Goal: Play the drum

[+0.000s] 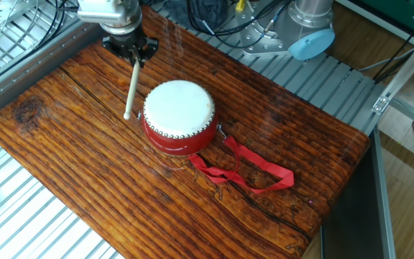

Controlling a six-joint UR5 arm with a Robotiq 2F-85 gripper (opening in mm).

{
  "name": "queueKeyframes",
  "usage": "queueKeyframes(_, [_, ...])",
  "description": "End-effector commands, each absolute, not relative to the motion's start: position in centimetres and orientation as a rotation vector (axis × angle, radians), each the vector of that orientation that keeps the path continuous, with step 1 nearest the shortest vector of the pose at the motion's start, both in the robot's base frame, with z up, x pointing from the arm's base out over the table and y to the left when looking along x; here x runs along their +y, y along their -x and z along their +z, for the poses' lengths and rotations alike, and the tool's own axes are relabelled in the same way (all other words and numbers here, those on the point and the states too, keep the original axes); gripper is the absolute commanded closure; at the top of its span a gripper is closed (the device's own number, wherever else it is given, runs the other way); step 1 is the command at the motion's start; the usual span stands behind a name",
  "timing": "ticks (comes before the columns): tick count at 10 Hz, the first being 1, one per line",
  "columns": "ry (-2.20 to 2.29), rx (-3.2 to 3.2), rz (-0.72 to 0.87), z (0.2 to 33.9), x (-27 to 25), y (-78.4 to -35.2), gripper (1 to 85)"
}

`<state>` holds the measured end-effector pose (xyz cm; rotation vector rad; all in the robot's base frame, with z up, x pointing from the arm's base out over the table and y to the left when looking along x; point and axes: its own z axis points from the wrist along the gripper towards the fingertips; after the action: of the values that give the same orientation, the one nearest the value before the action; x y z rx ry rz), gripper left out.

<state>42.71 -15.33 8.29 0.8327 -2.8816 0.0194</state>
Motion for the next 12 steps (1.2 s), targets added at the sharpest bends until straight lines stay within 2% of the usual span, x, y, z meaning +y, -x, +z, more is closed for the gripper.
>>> queueKeyframes(1, [-0.704,-2.949,-0.025,7.6,-14.3,-43.4,84.7])
queueKeyframes(4, [-0.748,-2.981,0.042,6.2,-15.3,-44.8,84.7])
queueKeyframes(12, [-0.779,-3.035,0.092,1.4,-15.9,-45.8,84.7])
